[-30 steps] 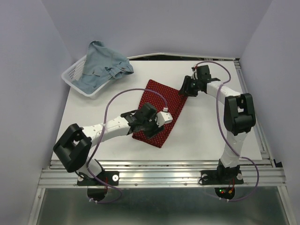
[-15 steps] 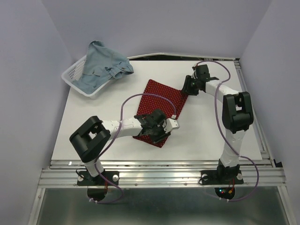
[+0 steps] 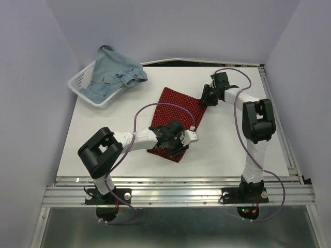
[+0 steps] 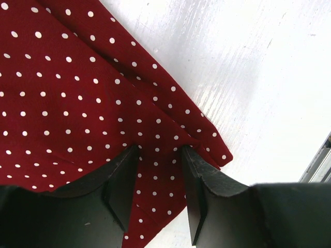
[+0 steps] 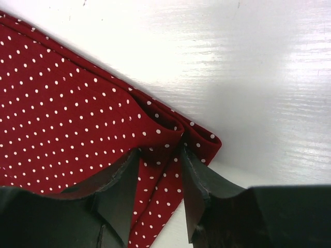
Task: Fold and stack the skirts
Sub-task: Fold the skirt
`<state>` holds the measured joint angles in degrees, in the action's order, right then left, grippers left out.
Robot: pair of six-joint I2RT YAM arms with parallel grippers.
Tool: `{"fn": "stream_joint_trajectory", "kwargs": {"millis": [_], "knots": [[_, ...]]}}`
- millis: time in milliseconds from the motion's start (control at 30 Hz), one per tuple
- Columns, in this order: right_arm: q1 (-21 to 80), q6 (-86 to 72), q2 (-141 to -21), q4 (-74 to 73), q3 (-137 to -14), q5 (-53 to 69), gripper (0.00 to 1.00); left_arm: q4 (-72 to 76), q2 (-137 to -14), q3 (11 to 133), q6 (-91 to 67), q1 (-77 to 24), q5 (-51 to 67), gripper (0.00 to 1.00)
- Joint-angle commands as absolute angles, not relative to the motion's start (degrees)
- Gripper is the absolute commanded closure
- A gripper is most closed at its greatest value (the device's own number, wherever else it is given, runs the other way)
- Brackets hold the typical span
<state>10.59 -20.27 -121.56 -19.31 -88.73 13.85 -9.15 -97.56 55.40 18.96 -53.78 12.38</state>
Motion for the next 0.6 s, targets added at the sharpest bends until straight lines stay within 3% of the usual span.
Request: {"fn": "stream_joint_trajectory", "kwargs": {"millis": [0,133,233,567], "knots": [[10.9,-19.95,-122.25,-18.72,-92.81,12.83,0.59,-10.55,-98.79,54.76,19.34,-53.79,11.95,0.5],[10.9,-19.78,-121.82,-18.1,-93.25,12.74,0.88,-10.55,-98.88,54.58,19.25,-53.79,11.95,0.5],[10.9,-19.52,-120.06,-18.11,-93.34,13.01,0.99,-10.46,-98.96,54.58,19.16,-53.79,12.04,0.5],[10.38,-19.43,-111.54,-20.55,-90.44,9.77,0.99,-10.46,-99.32,54.58,18.9,-53.79,12.48,0.51]]}}
